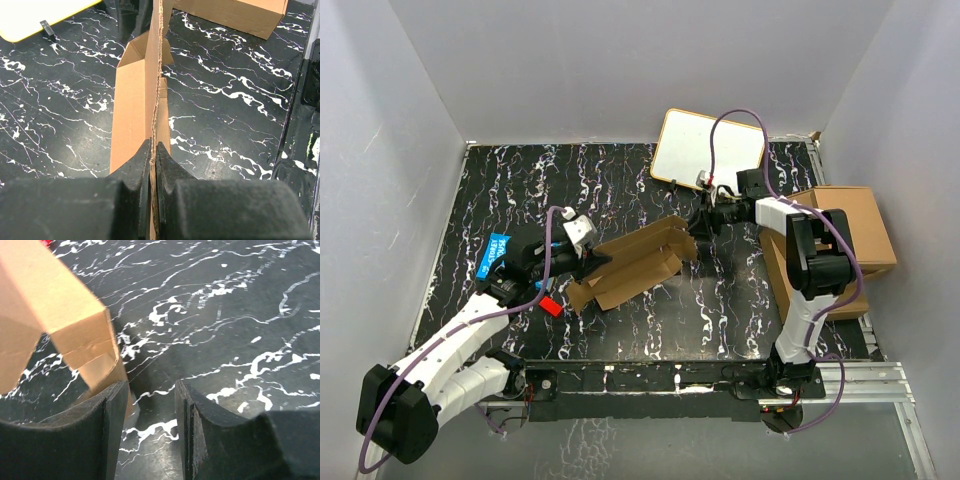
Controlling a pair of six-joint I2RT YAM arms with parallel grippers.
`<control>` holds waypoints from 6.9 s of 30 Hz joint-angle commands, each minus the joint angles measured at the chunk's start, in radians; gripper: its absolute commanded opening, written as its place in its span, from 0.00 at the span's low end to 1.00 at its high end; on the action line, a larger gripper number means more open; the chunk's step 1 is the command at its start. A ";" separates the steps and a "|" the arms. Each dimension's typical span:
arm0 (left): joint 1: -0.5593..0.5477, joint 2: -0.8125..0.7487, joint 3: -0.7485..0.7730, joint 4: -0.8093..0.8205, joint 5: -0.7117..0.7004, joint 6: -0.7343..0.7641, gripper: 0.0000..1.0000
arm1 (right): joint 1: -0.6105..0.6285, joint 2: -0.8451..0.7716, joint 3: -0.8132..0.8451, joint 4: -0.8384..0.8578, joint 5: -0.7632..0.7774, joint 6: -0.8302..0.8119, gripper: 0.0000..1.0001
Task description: Fold the paper box
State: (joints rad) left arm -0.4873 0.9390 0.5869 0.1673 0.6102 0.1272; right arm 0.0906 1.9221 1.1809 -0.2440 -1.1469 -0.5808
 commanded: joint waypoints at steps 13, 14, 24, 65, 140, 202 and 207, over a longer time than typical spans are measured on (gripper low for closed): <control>0.006 -0.021 -0.014 0.047 0.068 -0.039 0.00 | 0.057 -0.117 -0.101 -0.159 -0.222 -0.475 0.55; 0.006 -0.020 -0.016 0.049 0.069 -0.042 0.00 | 0.060 -0.123 -0.115 -0.141 -0.216 -0.466 0.55; 0.006 -0.023 -0.025 0.066 0.080 -0.066 0.00 | 0.082 -0.265 -0.432 0.723 -0.052 0.198 0.58; 0.006 -0.053 -0.090 0.106 0.095 -0.141 0.00 | 0.234 -0.168 -0.764 1.464 0.424 0.693 0.40; -0.116 0.365 0.783 -0.689 -0.288 -0.633 0.83 | 0.202 -0.302 -0.312 0.221 0.327 0.151 0.08; -0.160 0.347 0.616 -0.645 -0.256 0.006 0.00 | 0.432 0.008 -0.676 1.707 0.803 0.779 0.19; -0.160 0.337 0.599 -0.642 -0.234 -0.003 0.00 | 0.433 -0.004 -0.699 1.707 0.773 0.761 0.22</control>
State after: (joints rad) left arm -0.6437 1.3361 1.1999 -0.5129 0.3161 0.1303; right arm 0.5217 1.9388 0.5144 1.2762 -0.3367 0.1783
